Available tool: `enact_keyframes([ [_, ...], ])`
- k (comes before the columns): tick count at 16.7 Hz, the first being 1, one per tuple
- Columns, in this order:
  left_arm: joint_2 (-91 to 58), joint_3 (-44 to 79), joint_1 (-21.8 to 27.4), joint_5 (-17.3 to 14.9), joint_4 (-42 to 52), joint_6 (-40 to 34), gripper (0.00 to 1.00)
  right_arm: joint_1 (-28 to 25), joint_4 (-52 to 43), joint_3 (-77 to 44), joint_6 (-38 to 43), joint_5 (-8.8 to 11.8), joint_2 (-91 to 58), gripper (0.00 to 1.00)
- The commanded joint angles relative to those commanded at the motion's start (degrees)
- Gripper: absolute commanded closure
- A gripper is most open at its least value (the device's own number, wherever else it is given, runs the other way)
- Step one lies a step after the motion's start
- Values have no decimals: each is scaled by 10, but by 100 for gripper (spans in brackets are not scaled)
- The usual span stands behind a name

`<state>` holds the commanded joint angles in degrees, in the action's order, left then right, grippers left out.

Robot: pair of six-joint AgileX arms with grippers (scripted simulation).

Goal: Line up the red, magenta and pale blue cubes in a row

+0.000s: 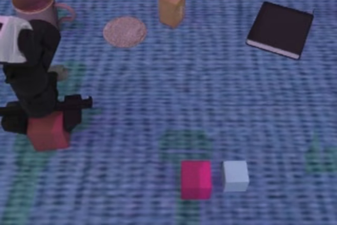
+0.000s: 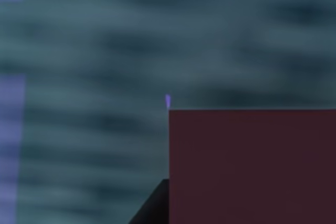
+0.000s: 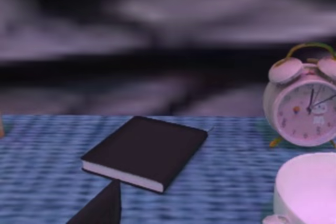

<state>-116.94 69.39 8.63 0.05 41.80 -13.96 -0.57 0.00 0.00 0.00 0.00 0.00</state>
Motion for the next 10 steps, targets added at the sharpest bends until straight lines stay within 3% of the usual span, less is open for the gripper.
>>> enact_keyframes([
  [7, 58, 67, -10, 0, 131, -2, 100, 0, 0, 0, 0, 0, 0, 0],
  [10, 68, 76, -11, 0, 144, -2, 100, 0, 0, 0, 0, 0, 0, 0],
])
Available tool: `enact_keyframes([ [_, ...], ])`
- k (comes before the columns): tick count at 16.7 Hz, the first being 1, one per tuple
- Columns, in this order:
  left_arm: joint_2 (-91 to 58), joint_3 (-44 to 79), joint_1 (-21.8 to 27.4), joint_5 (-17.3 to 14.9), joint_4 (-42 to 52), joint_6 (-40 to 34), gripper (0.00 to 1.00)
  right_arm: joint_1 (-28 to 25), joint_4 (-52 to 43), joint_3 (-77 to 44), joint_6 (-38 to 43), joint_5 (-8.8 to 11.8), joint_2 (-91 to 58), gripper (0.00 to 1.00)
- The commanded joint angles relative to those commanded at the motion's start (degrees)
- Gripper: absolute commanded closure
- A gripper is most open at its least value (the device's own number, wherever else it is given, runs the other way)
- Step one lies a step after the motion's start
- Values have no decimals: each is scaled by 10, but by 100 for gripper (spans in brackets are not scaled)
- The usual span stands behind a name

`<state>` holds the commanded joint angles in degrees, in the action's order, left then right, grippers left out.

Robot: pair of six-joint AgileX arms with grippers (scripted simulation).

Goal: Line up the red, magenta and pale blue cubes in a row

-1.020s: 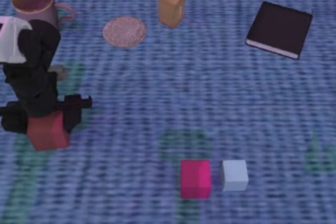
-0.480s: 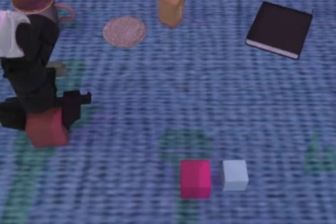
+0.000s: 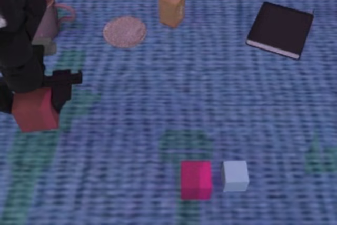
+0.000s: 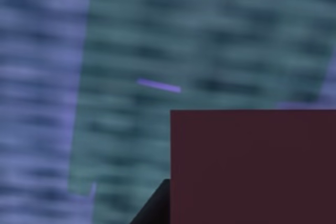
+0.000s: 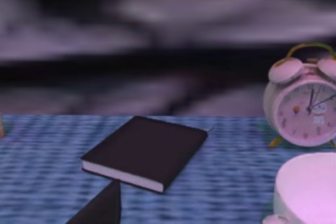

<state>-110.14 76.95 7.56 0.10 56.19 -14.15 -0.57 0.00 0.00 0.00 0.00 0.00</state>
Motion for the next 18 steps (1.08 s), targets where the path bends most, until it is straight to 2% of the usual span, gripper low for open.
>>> enact_keyframes([
  [3, -2, -1, 4, 0, -1, 0, 100, 0, 0, 0, 0, 0, 0, 0],
  [5, 3, -4, 25, 0, 1, -18, 100, 0, 0, 0, 0, 0, 0, 0],
  [8, 18, -15, 94, 1, 9, -74, 100, 0, 0, 0, 0, 0, 0, 0],
  [14, 65, -50, 276, 1, 24, -208, 100, 0, 0, 0, 0, 0, 0, 0],
  [16, 78, -57, 306, 2, 25, -235, 100, 0, 0, 0, 0, 0, 0, 0],
  [18, 82, -59, 312, 3, 24, -241, 100, 0, 0, 0, 0, 0, 0, 0],
])
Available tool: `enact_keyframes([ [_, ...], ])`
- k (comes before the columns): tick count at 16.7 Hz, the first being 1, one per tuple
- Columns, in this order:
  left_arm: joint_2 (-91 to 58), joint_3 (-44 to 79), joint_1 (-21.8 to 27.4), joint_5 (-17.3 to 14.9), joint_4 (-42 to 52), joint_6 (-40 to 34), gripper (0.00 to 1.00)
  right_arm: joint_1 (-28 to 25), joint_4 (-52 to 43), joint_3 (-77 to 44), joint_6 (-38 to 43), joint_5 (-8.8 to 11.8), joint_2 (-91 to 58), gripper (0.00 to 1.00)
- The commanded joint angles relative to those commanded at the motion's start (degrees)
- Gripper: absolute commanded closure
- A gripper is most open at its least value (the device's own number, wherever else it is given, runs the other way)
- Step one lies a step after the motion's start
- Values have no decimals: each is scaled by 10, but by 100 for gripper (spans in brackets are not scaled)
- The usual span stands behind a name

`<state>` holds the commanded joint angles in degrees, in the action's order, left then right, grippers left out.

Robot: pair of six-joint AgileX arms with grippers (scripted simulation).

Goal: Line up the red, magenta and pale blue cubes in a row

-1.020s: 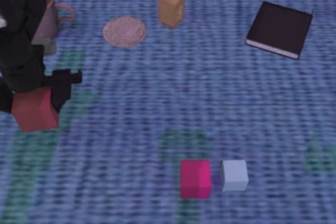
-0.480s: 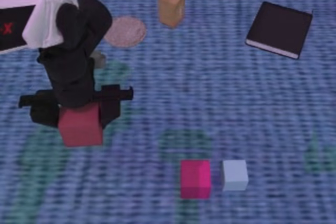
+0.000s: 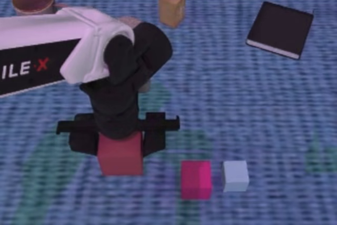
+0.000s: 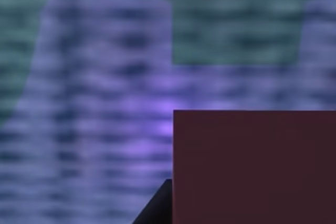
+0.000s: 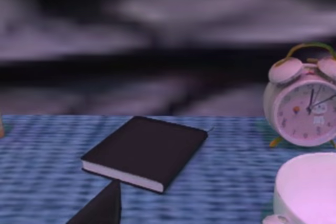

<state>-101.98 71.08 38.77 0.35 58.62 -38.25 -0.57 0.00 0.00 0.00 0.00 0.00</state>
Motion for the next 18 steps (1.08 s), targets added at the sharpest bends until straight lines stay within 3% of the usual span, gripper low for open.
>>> enact_keyframes([
  [5, -6, -5, -2, 0, -10, 2, 100, 0, 0, 0, 0, 0, 0, 0],
  [12, -58, -89, 0, 0, -149, 1, 100, 0, 0, 0, 0, 0, 0, 0],
  [17, -62, -95, 0, 0, -157, 1, 100, 0, 0, 0, 0, 0, 0, 0],
  [18, -62, -95, 0, 0, -157, 1, 92, 0, 0, 0, 0, 0, 0, 0],
])
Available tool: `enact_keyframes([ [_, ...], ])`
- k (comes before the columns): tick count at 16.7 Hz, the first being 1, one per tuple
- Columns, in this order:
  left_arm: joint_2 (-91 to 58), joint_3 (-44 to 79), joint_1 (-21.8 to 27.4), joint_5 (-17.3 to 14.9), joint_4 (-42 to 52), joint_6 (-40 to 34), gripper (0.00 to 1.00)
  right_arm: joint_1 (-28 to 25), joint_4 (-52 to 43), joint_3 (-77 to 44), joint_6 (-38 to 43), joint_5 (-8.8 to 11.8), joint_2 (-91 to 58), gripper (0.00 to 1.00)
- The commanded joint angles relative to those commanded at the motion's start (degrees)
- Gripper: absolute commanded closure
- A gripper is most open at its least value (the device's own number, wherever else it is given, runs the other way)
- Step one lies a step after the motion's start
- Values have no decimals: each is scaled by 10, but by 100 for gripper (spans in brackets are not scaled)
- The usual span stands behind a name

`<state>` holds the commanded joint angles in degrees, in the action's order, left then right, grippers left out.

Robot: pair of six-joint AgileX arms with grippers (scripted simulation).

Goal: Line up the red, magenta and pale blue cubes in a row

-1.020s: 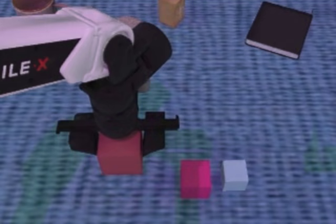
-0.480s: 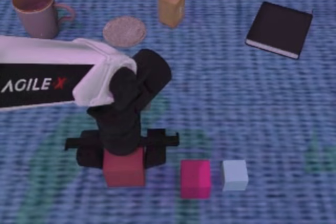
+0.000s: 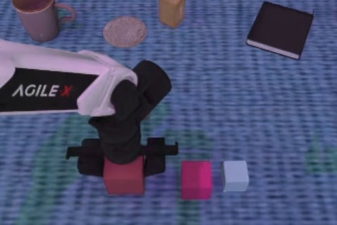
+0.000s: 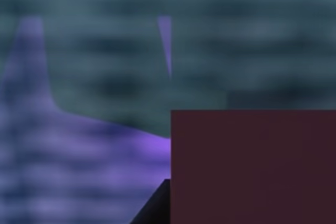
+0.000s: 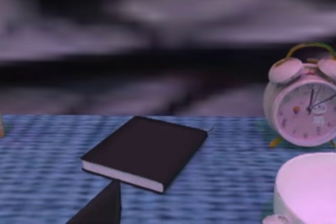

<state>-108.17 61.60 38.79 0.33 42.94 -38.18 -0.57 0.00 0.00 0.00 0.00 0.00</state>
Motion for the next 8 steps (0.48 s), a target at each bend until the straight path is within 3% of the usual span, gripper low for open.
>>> enact_keyframes([
  [8, 0, 0, 0, 0, 0, 0, 32, 0, 0, 0, 0, 0, 0, 0],
])
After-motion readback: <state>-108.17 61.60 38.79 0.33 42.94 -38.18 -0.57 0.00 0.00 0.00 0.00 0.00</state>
